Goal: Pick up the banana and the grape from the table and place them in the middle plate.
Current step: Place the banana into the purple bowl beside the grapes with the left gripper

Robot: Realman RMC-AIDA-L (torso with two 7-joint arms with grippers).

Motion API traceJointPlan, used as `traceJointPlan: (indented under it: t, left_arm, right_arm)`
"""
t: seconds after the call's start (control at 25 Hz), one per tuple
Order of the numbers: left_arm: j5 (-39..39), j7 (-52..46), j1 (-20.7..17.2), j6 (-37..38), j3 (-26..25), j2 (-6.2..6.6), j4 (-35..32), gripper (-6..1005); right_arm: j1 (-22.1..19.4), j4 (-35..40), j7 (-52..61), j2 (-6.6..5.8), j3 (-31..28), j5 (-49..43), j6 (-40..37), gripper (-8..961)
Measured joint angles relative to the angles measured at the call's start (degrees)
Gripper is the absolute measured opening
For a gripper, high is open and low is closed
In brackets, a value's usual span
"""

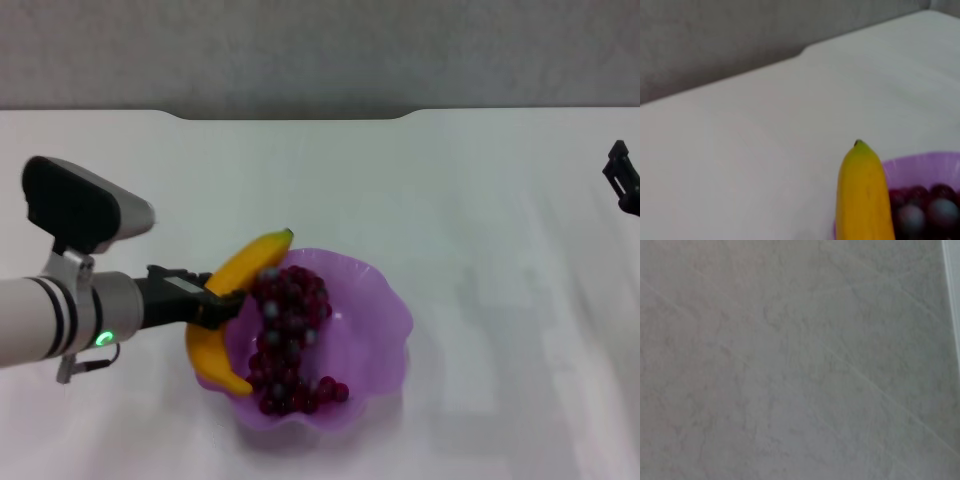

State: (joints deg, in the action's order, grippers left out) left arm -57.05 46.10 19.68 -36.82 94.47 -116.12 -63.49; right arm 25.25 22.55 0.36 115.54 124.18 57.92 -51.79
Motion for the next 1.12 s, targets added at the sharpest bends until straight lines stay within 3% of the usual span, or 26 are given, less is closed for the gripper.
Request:
traceJointPlan:
  t: [0.36,0.8,1.12]
  left_arm:
    - [-1.16,-0.51,1.1,-0.9,5.15,-0.19,-0.11,479]
    - [-2.32,-0.98,1.64,-3.29,5.41,-0.17,-2.13,524]
    - [-2.32,-0.79,2.17,-0.34,5.48,-0.22,-0.6,564]
  right_arm:
    - [-0.1,0.11,0.0,0.0,0.0,0.0,-0.1,802]
    - [-0.11,0.18,0.0,-0.05,0.0,0.0,-0.1,802]
    - [-0.04,0.52,0.0,-0.05,0.0,0.0,-0.12,802]
